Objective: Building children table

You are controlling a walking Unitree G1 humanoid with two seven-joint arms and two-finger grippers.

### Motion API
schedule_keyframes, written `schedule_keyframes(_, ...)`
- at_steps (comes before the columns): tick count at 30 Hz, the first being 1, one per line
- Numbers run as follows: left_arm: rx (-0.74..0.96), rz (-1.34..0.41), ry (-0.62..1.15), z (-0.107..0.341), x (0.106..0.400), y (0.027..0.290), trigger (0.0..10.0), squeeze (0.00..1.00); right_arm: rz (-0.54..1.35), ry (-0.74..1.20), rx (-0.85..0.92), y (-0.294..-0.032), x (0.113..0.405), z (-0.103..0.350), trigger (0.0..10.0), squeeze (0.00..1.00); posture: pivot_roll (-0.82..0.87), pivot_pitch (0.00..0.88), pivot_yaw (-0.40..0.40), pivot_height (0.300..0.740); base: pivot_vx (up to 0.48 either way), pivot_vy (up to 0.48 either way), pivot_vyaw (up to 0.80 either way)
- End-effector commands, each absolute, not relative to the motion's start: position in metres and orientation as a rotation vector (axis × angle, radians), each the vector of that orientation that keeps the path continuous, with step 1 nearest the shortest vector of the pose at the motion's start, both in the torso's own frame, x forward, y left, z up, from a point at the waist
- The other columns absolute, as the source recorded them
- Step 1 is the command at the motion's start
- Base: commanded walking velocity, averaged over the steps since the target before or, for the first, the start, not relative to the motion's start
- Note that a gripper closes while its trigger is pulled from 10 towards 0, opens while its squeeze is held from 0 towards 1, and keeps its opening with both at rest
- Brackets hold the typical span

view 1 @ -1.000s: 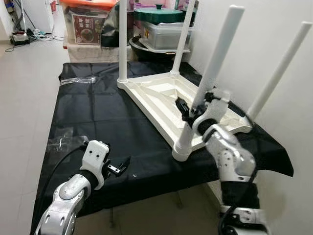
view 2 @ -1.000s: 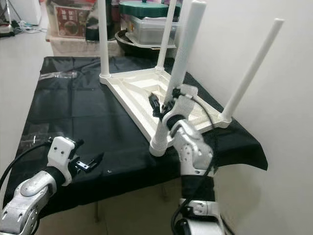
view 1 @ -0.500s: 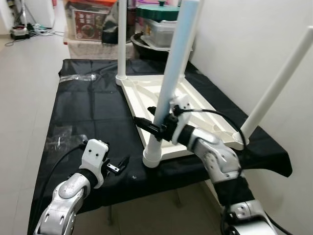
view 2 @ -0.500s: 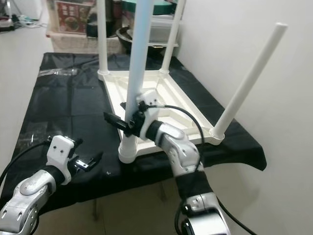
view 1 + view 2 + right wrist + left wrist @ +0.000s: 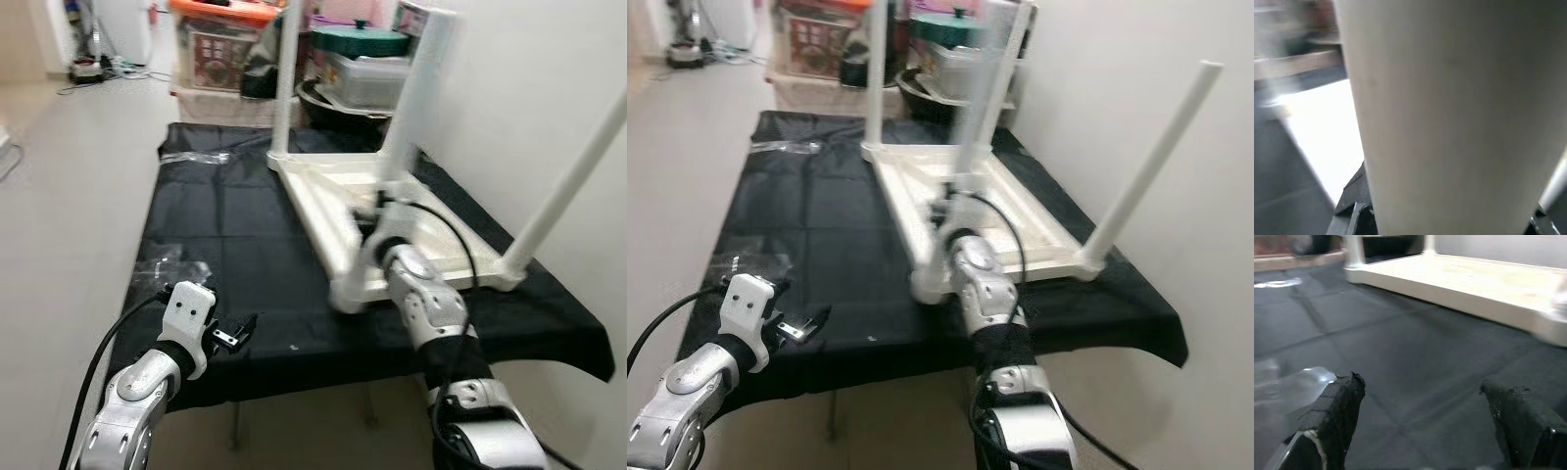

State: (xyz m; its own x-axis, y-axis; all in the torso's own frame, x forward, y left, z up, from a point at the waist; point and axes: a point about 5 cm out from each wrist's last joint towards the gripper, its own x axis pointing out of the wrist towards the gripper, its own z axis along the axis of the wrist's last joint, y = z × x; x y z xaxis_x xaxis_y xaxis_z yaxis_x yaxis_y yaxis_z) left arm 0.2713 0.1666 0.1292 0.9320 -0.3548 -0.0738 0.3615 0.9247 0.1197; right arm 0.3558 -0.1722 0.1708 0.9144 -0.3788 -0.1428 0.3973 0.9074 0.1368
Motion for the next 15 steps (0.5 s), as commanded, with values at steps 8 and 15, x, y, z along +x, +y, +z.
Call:
schedule_keyframes(8, 0.127, -0.396, 0.058, 0.127, 0.271, 0.159, 10.0, 0.00, -0.281, 0.231, 0.190, -0.137, 0.335, 0.155, 10.0, 1.00, 0.13, 0.000, -0.157, 0.740, 0.000, 0.000, 0.00)
schedule_keyframes(15, 0.126, -0.398, 0.054, 0.128, 0.271, 0.159, 10.0, 0.00, -0.115, 0.110, 0.262, -0.134, 0.349, 0.185, 10.0, 0.00, 0.13, 0.000, -0.160, 0.740, 0.000, 0.000, 0.00)
